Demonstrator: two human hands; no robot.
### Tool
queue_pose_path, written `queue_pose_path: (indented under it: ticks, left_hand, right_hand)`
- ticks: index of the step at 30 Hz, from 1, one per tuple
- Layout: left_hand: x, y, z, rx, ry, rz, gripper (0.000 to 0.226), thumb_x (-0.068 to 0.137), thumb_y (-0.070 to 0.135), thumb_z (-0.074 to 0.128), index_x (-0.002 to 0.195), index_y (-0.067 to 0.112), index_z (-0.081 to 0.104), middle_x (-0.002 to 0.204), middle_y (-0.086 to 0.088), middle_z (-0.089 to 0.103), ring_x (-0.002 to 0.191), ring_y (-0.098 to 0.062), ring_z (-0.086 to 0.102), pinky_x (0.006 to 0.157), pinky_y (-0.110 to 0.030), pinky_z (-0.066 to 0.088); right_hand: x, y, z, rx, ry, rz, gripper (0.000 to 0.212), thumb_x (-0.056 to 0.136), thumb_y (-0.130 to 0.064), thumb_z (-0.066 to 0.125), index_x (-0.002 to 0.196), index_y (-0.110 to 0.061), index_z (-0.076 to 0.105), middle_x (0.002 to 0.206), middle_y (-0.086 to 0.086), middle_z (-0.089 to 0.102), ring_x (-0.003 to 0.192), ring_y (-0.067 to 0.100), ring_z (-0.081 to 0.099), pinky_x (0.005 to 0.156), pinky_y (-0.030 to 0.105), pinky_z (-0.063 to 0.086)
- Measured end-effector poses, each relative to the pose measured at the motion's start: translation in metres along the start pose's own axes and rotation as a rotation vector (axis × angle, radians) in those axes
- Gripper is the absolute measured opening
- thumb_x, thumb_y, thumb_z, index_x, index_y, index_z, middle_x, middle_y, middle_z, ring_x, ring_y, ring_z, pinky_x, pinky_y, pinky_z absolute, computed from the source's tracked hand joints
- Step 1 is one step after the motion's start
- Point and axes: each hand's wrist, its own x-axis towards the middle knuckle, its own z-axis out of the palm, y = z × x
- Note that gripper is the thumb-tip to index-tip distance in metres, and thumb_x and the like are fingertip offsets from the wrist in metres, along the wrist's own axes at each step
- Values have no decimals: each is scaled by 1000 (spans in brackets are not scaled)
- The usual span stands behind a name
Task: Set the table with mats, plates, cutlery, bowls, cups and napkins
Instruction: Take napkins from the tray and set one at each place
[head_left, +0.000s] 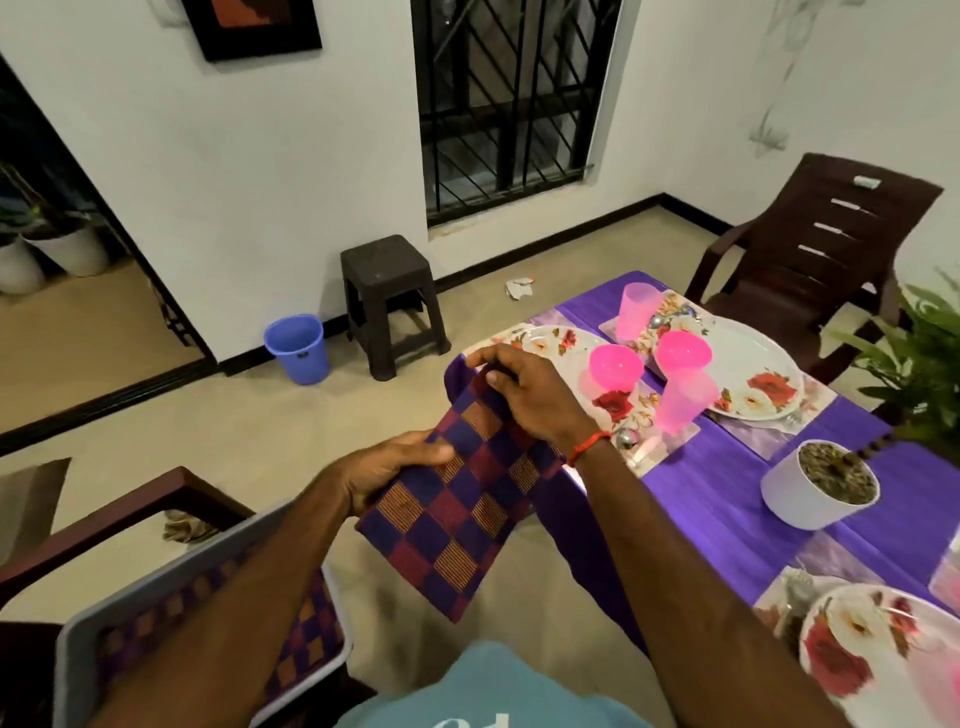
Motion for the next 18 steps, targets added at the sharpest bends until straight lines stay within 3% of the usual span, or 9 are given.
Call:
queue_pose_path:
  ticks: [4,7,10,12,15,18]
  left_hand:
    - [16,-10,26,62,23,-53,97,55,33,100,136,6,55,129,-24,67,109,-38,68,102,-54,53]
    - [25,-25,38,13,85,-28,97,55,34,100,136,5,56,129,-25,67,109,-39,68,103,-57,52]
    - [33,-34,49,-101,131,25,71,66,25,92,128,6,63,122,-23,70,99,-35,73,84,-47,61]
    - [40,-36,55,-164,166,60,63,72,22,85,129,8,62,125,-24,69,101,-37,73,83,-48,62]
    - [51,-37,63,-191,209,84,93,57,30,98,137,9,57,130,-25,67,108,-41,70,88,-53,60]
    - [64,-38,75,-172,209,65,89,62,28,96,139,13,54,130,-24,67,111,-43,69,87,-54,60]
  right_hand:
    - [-18,14,-5,-60,26,-31,35,100,-5,56,130,-23,62,116,-13,62,104,-7,55,87,3,43]
    - [-38,34,-15,40,230,24,40,94,-16,69,131,-28,60,127,-13,63,112,-3,57,95,18,50]
    - [-67,64,-23,148,459,236,40,92,-24,73,127,-33,57,135,-10,59,124,9,53,100,27,46]
    - [-89,79,-30,301,509,450,45,90,-37,74,130,-26,57,136,-5,60,126,17,55,100,32,47]
    - [-121,86,-30,774,253,729,51,92,-53,63,129,-18,62,121,1,72,110,18,69,85,29,56]
    - [-143,90,-21,1008,28,800,53,91,-47,68,133,-16,61,125,10,70,115,30,68,101,52,52]
